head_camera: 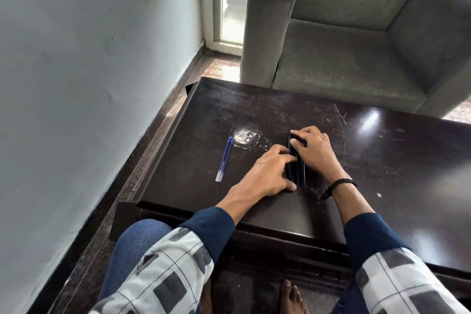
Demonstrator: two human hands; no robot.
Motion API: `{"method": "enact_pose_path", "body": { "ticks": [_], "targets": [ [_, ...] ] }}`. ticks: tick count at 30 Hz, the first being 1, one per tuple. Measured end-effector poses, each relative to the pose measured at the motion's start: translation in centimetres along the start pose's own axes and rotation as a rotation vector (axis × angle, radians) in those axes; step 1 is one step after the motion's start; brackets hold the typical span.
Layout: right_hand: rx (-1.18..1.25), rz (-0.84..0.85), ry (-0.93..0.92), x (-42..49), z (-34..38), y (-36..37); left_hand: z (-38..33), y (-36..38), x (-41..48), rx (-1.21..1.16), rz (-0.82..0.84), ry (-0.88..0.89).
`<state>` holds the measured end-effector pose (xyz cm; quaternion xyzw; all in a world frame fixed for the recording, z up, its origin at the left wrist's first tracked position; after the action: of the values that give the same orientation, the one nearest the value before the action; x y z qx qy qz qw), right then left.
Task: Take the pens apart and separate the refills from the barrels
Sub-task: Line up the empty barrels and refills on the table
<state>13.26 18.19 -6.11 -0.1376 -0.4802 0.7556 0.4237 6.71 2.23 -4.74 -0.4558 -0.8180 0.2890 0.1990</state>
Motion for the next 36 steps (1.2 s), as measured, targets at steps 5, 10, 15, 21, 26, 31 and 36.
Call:
{"method": "enact_pose_path", "body": {
  "ticks": [5, 10, 15, 21, 26, 31, 36],
  "targets": [
    [-0.016, 0.023, -0.025, -0.2, 0.5, -0.2, 0.1, 0.3, 0.0, 0.031, 0.004, 0.02],
    [-0.014, 0.017, -0.02, -0.3, 0.8, -0.2, 0.1, 0.7, 0.0, 0.058, -0.016, 0.042],
    [-0.015, 0.0, -0.016, -0.4, 0.9, -0.5, -0.2, 0.9, -0.3, 0.124, -0.055, 0.085],
    [-0.047, -0.017, -0.018, -1.1, 1.5, -0.9, -0.5, 0.7, -0.5, 0.138, -0.042, 0.094],
    [-0.072, -0.009, -0.028, -1.4, 1.7, -1.1, -0.7, 0.5, -0.6, 0.153, -0.035, 0.107],
    [-0.081, 0.025, -0.047, -1.3, 1.8, -1.2, -0.9, 0.4, -0.7, 0.155, -0.034, 0.116],
    [-0.095, 0.036, -0.037, -1.3, 1.8, -1.4, -1.0, 0.4, -0.9, 0.153, -0.029, 0.129]
  ]
}}
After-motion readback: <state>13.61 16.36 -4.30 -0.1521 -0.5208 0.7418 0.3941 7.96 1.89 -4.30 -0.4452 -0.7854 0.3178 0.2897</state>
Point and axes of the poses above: each hand's wrist, its own x-axis towards the middle knuckle, its own y-axis out of the palm, z = x × y, the point moved 3 cm from there along x, towards the middle knuckle, and after that the axes turned 14 degrees about -z, right-handed, at the moved point
